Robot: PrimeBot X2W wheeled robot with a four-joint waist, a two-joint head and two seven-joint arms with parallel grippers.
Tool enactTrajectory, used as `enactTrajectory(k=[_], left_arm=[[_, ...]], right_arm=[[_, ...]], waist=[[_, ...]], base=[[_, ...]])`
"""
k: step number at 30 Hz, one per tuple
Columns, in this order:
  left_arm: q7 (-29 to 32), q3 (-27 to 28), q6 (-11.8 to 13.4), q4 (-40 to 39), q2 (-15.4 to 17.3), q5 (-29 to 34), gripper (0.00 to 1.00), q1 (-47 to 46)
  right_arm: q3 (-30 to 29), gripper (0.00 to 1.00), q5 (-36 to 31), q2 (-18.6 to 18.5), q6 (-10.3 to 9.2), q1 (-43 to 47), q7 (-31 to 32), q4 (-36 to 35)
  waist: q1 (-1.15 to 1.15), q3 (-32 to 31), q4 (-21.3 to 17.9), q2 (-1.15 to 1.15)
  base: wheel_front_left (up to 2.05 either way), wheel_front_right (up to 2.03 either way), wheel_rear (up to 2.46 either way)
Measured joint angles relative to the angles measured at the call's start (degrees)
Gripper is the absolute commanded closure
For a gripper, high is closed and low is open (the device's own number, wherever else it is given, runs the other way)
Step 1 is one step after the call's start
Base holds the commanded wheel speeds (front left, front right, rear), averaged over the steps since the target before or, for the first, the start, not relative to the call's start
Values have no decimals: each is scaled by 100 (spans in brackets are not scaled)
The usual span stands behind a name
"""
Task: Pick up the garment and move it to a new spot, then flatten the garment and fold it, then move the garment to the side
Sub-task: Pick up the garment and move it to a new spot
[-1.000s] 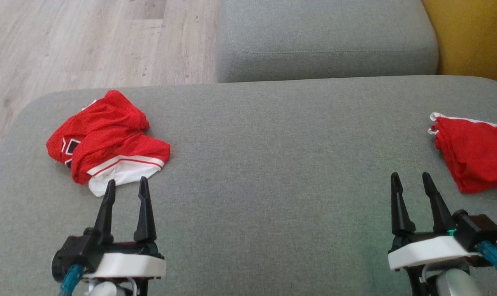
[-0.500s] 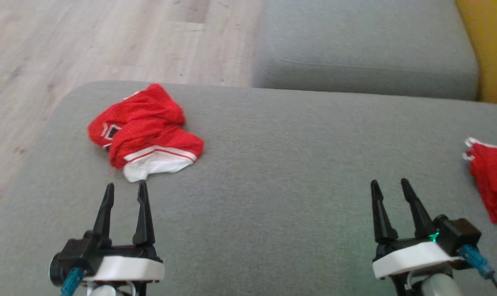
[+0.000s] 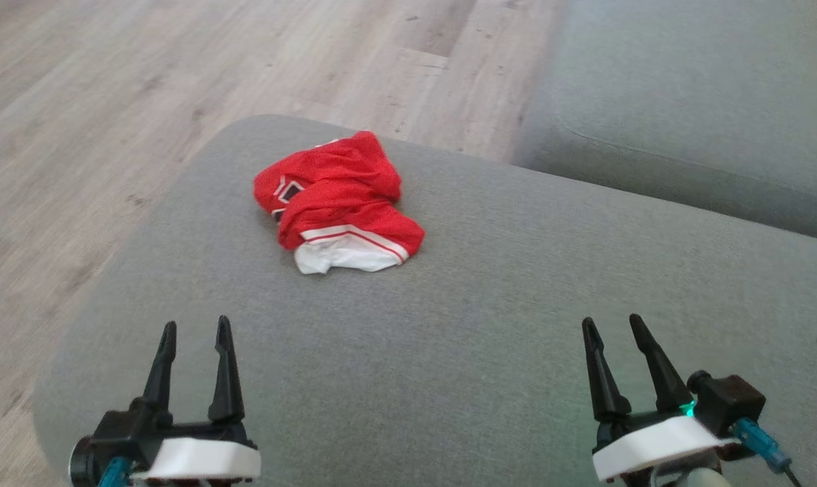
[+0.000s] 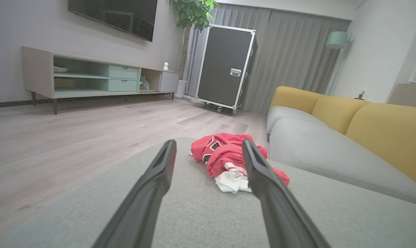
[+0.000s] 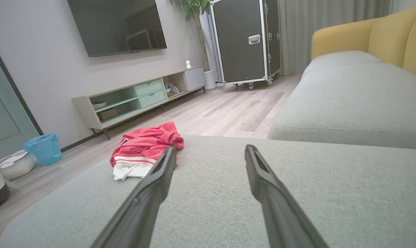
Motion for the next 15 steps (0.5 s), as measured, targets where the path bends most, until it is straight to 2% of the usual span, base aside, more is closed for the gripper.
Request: enactTrajectory(k=[8, 15], left_arm=[[0, 165, -31, -9, 8, 48, 0, 42], [0, 188, -160, 187, 71, 263, 0, -163]], right_arm=[[55, 0, 30, 1, 0, 44, 0, 3], [15, 0, 49, 1, 0, 36, 0, 5]], waist=[[0, 12, 204, 0], [0, 140, 23, 0]], base=[[0, 0, 0], [0, 0, 0]])
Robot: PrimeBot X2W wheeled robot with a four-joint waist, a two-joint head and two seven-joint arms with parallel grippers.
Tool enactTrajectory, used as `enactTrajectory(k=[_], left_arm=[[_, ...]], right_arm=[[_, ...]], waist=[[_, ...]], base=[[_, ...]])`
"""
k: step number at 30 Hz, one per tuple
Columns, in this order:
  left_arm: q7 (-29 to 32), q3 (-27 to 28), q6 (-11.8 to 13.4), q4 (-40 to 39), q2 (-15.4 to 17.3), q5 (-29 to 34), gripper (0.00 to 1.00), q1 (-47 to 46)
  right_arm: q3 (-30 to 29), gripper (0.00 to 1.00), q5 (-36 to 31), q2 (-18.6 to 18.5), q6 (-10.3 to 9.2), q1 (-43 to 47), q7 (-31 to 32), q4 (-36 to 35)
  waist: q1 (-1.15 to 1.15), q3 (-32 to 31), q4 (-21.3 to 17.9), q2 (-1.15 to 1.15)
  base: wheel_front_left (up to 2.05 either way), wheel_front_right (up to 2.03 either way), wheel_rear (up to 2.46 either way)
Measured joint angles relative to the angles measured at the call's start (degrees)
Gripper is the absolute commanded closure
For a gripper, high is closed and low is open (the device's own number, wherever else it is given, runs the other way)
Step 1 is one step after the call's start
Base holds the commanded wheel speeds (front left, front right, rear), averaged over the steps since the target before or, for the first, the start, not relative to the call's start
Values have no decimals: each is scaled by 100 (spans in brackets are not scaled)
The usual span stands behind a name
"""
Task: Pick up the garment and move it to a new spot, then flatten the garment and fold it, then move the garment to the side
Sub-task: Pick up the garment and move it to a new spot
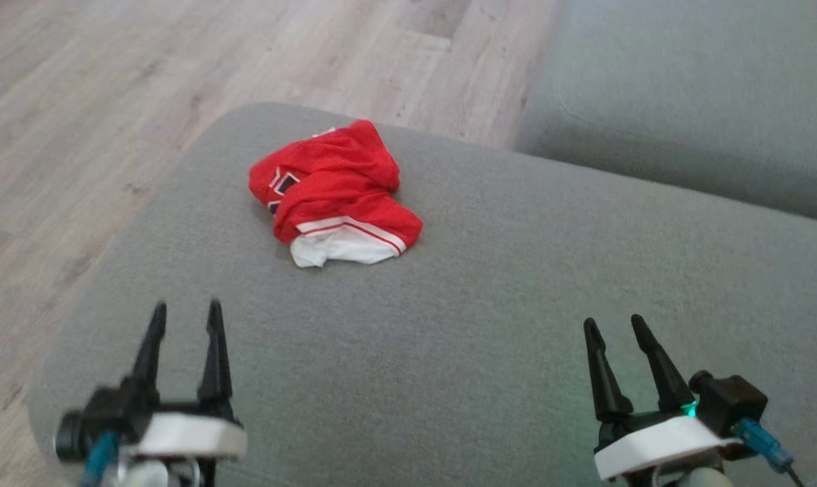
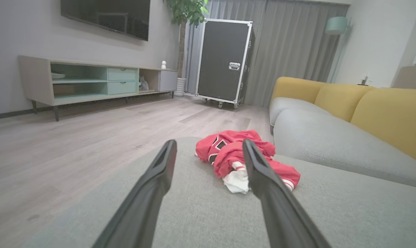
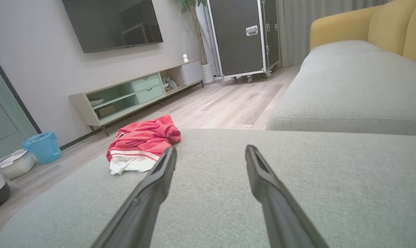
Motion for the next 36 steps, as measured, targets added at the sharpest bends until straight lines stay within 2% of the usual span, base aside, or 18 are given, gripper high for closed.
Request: enactTrajectory(k=[4, 9, 12, 19, 21, 24, 31, 36], left_arm=[[0, -103, -54, 490, 292, 23, 0, -838], [366, -702, -102, 1410, 780, 65, 0, -2433], [455, -1060, -143, 1913, 1020, -133, 0, -3337], [701, -2234, -144, 2959, 1618, -611, 0, -4537], [750, -2835, -144, 3225, 1835, -788, 0, -4886], [789, -3283, -144, 3510, 1959, -953, 0, -5255], [954, -3777, -144, 4261, 2101, -1458, 0, -5656], [1217, -4061, -144, 4553, 2112, -1848, 0, -5736]], right_arm=[[-147, 0, -185, -1, 0, -110, 0, -24], [-283, 0, -468, -2, 0, -497, 0, -140], [-311, 0, -592, -3, 0, -745, 0, -196], [-356, 0, -655, -9, 0, -1185, 0, -363], [-386, 0, -659, -10, 0, -1265, 0, -459], [-421, 0, -649, -14, 0, -1317, -1, -599], [-282, 0, -593, -15, 0, -1400, -1, -703], [-281, 0, -593, -15, 0, -1417, -1, -709]], waist=[[1, 295, -172, 0], [1, 788, -412, 0], [2, 1123, -588, 0], [2, 1838, -1129, 0], [2, 2101, -1371, 0], [2, 2358, -1572, 0], [2, 2787, -1979, 0], [1, 2939, -2126, 0]], base=[[0, 0, 0], [0, 0, 0], [0, 0, 0], [0, 0, 0], [0, 0, 0], [0, 0, 0], [0, 0, 0], [0, 0, 0]])
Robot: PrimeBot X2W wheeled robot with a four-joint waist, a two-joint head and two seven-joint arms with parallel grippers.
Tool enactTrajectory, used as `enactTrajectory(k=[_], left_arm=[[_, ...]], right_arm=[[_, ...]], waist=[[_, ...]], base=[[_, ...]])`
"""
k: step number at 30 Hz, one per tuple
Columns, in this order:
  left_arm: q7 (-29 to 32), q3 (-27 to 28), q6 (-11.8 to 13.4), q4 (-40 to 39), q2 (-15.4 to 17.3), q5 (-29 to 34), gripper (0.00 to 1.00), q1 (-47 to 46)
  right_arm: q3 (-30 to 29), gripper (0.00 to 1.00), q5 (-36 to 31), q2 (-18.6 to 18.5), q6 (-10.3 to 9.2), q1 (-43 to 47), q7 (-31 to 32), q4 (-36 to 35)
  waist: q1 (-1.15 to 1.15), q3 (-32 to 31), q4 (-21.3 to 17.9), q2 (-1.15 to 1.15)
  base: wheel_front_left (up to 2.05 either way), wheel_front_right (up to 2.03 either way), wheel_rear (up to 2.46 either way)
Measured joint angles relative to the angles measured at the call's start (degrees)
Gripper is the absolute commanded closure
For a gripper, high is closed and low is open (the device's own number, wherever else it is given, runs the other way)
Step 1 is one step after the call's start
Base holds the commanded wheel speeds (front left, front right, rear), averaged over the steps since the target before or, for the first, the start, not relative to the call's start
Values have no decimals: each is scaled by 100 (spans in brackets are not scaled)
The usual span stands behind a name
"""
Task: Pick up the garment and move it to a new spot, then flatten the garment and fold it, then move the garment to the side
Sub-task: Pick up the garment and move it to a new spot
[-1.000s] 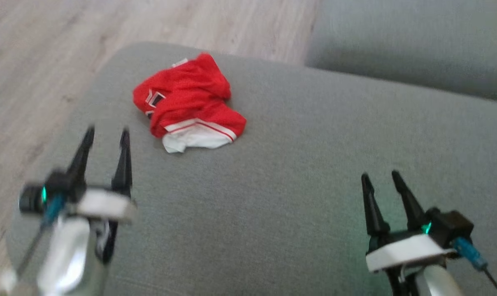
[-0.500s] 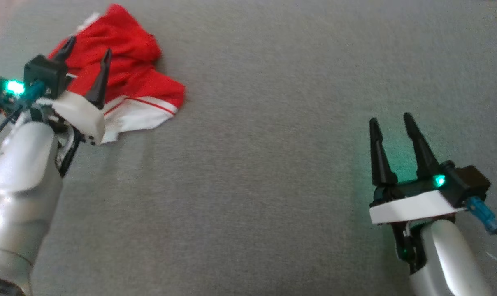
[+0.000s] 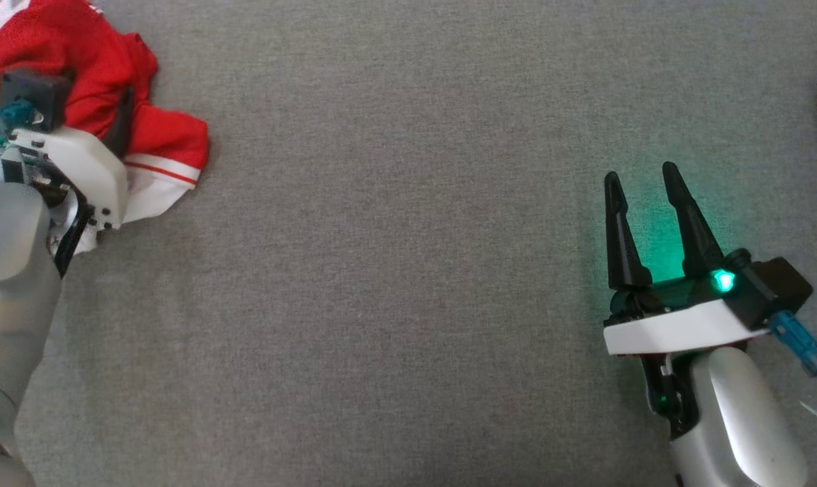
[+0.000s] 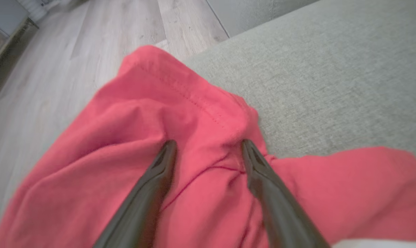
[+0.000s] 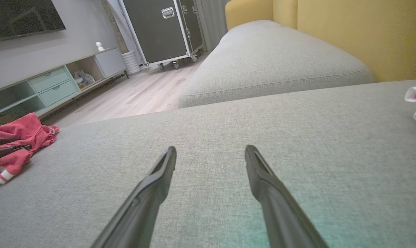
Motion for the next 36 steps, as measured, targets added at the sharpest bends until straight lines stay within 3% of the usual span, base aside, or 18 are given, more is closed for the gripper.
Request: enactTrajectory(k=[1, 2, 9, 10, 14, 20, 23, 27, 32, 36], left_arm=[[64, -81, 0, 2, 0, -112, 74, -13], [103, -158, 0, -5, 0, -202, 100, -26], [-568, -346, 0, -127, 52, -576, 100, -55], [-971, -322, 0, -149, 59, -611, 100, -104], [-1182, -137, 9, -374, 52, -611, 100, -218], [-1220, 939, 313, -2412, -1, -188, 100, -3], [-1232, 1266, 311, -3069, -155, 43, 100, 545], [-1230, 1249, 246, -3523, -475, 304, 100, 1267], [-1230, 1011, 152, -3648, -740, 524, 100, 1441], [-1230, 803, 103, -3627, -1139, 589, 100, 1439]], right_arm=[[-1, 0, 0, 0, 0, -17, 0, -1], [-3, 0, 0, 0, 0, -37, 0, -1], [-3, 0, 7, 0, 0, -114, 0, 8], [3, 0, 55, 0, 0, -112, 0, 25], [0, 0, 64, 0, 0, -88, 0, 75], [10, 0, 103, 0, 0, -32, 0, 179], [48, 0, 165, 0, 0, 103, 0, 230], [135, 0, 213, 0, 0, 240, 0, 279], [231, 0, 281, 1, 0, 271, 0, 280], [305, 0, 357, 1, 0, 265, -1, 247]], waist=[[0, 12, -14, 0], [0, 16, -21, 0], [0, -118, -19, 0], [-1, -216, -16, 0], [-1, -403, -7, 0], [-2, -864, 33, 0], [-2, -1099, 44, 0], [-2, -1366, 23, 0], [-1, -1501, -168, 0], [-1, -1487, -408, 0]], base=[[0, 0, 0], [0, 0, 0], [0, 0, 0], [0, 0, 0], [0, 0, 0], [0, 0, 0], [0, 0, 0], [0, 0, 0], [0, 0, 0], [0, 0, 0]])
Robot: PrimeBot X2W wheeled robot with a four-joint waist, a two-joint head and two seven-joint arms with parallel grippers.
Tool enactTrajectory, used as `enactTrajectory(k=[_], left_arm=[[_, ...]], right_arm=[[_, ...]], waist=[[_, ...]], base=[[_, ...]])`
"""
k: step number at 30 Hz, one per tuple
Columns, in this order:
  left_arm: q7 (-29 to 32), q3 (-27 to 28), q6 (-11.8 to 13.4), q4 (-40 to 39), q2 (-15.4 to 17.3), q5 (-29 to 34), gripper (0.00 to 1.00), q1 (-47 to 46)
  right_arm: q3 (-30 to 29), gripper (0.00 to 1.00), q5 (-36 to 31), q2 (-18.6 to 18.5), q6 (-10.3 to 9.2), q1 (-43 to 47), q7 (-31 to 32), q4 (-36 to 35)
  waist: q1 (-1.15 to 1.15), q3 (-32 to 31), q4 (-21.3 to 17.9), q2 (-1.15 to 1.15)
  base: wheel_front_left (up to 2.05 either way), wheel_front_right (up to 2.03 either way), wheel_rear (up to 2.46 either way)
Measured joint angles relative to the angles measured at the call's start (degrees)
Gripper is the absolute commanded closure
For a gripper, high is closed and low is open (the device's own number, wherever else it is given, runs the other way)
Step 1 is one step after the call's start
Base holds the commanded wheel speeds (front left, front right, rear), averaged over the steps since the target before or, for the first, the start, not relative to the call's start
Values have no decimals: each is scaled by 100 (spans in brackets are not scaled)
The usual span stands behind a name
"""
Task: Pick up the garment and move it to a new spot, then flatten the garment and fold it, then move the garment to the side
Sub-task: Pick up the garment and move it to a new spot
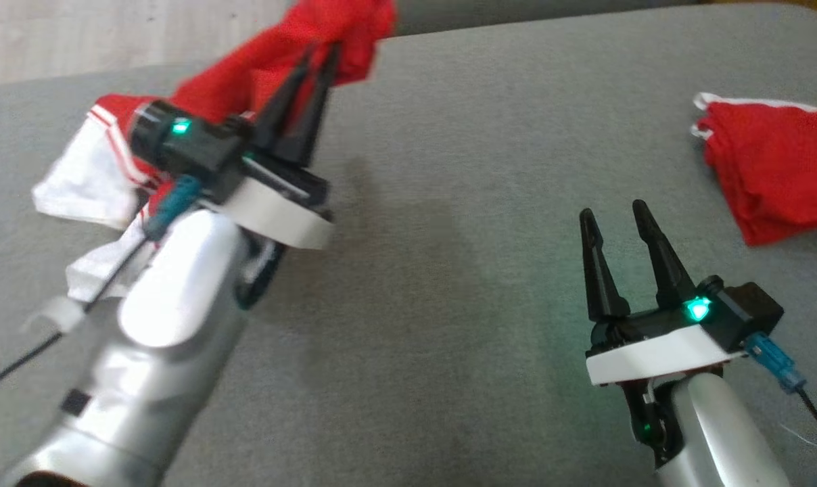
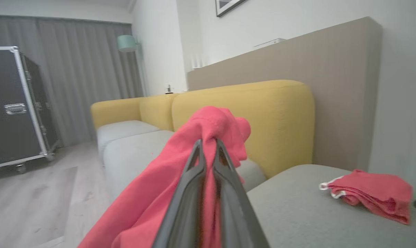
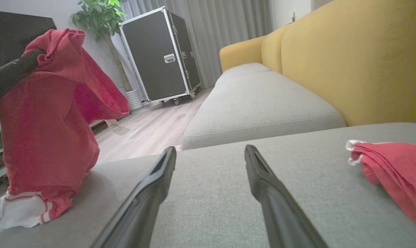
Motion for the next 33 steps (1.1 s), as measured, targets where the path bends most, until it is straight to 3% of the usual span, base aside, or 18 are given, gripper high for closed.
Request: enactTrajectory(k=[8, 12, 13, 14, 20, 23, 33], left_arm=[[0, -204, 9, 332, -833, 168, 100, -416], [0, -301, 62, 501, -1072, 156, 100, -704], [0, -320, 70, 556, -1085, 127, 67, -720], [0, -341, 70, 614, -1089, 62, 0, -719], [0, -444, 147, 651, -1107, -141, 0, -709], [0, -200, 208, 616, -1087, -60, 0, -627], [0, 844, 305, 101, -312, 335, 0, 756]], right_arm=[[121, 0, 186, -1, 0, -46, 1, -71], [193, 0, 255, -1, 0, -133, 1, -82], [193, 0, 258, -1, 0, -149, 1, -90], [191, 0, 258, -1, 0, -152, 1, -94], [73, 0, 293, -1, 0, -152, 1, -101], [11, 0, 288, -1, 0, -151, 1, -100], [-461, 0, -11, 1, 0, -56, 0, -52]], waist=[[1, 197, -567, 0], [1, 302, -803, 0], [1, 321, -850, 0], [1, 340, -887, 0], [1, 377, -841, 0], [1, 333, -677, 0], [1, -44, 55, 0]], base=[[0, 0, 0], [0, 0, 0], [0, 0, 0], [0, 0, 0], [0, 0, 0], [0, 0, 0], [0, 0, 0]])
